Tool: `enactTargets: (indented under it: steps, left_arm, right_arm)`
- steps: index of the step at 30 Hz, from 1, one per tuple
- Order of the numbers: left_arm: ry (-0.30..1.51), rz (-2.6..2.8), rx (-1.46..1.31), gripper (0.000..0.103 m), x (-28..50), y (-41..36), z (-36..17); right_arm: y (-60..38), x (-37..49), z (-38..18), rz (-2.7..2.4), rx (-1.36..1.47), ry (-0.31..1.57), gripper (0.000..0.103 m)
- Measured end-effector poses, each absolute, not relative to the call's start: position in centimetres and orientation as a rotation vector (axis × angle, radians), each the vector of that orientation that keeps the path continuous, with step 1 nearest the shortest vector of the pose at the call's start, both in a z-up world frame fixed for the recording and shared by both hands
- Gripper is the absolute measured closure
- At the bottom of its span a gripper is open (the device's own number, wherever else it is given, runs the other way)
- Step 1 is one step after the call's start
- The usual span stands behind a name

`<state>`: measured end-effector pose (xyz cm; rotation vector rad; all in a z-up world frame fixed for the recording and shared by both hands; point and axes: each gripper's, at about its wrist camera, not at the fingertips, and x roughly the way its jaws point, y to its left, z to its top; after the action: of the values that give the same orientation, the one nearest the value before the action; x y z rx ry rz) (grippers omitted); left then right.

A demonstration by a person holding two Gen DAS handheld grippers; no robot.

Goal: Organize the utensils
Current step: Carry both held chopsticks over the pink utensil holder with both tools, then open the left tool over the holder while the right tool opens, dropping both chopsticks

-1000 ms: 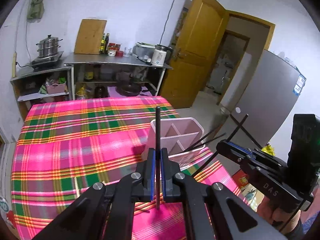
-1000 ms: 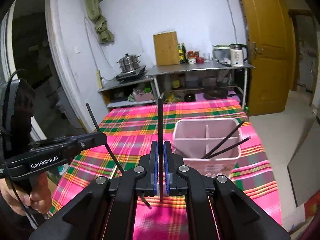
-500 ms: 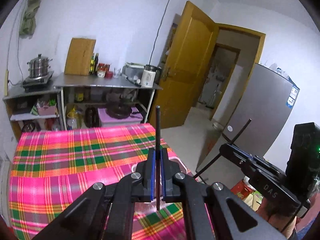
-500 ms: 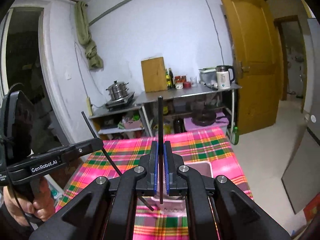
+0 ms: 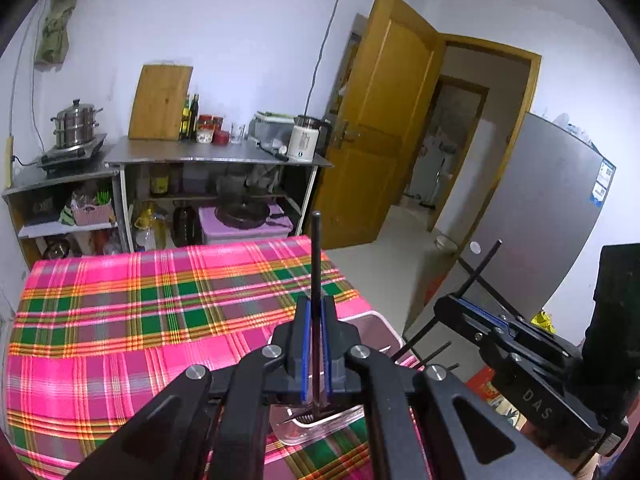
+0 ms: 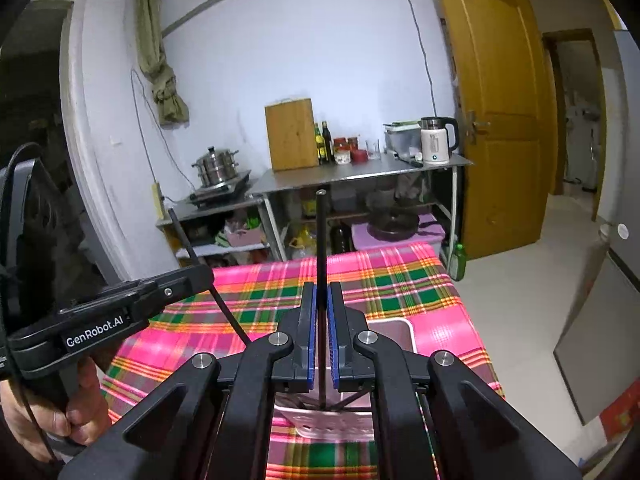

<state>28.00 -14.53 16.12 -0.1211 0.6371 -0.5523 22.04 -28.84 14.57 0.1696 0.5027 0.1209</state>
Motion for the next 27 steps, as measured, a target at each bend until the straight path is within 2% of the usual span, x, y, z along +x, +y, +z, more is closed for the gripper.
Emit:
enactTargets:
  steps: [10,19,23,25,27]
  left_arm:
    - [0.708,-0.553,-0.119,0.098,29.1,-14.2,11.8]
    - [0.746,-0.564,-0.116,0.098,29.2,-14.4,10.0]
    - [0.743,-0.575,-0.135,0.098,28.8,-13.8,10.5]
    - [0.73,-0.576,-0.141,0.094,28.4,-13.4,11.1]
    - [0.71,-0.573,-0.148,0.088,27.9,-12.9,11.8]
  right_arm:
    - [-28.7,23.6,10.4,0.124,0.174,0.602,0.097]
    - [-28.4,24.3,7.8,0.128,0.169,0.678,0.097]
    - [-28.5,23.5,8.5,0.13,0.167,0.663,0.097]
    - [-28.7,22.8,9.6,0.125,0.167,0.633,0.094]
    - [-28.8,22.1,10.3,0.126,0.171,0.608,0.087]
